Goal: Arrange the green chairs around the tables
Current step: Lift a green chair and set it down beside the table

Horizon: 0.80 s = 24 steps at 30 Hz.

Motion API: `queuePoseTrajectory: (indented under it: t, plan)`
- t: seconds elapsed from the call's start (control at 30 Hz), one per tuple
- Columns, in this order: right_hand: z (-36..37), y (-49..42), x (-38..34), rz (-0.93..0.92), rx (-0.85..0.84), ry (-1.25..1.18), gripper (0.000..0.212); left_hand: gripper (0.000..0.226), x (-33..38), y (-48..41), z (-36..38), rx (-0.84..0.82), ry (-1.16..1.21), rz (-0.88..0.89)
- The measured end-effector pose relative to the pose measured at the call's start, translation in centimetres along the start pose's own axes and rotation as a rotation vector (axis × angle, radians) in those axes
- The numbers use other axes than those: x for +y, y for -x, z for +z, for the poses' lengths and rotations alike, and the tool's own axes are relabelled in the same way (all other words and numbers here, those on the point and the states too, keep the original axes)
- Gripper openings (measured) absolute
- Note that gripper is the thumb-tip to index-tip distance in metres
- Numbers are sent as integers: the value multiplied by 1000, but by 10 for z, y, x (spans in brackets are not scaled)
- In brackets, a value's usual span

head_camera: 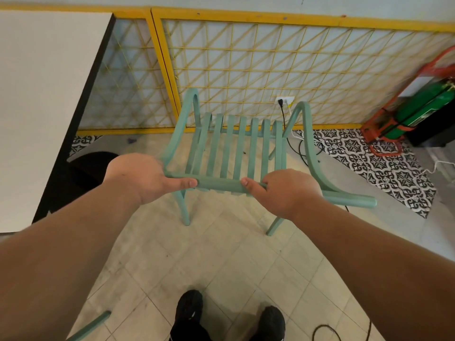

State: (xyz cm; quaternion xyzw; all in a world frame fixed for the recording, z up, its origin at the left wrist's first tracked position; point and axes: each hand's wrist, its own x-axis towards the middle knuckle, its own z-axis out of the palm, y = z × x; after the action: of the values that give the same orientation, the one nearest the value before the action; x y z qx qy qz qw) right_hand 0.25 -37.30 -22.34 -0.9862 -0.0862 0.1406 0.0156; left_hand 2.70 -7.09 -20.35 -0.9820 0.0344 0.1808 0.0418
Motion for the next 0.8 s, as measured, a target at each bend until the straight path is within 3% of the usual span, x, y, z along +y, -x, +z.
queuePoseTrajectory:
  t: [0.4, 0.8]
  plan:
    - [-3, -3, 24, -91, 23, 51, 94, 102, 20, 19, 5, 31, 70, -53]
    - [-10, -12, 60, -144, 31, 83, 104, 101, 65, 47, 8, -39, 124, -134]
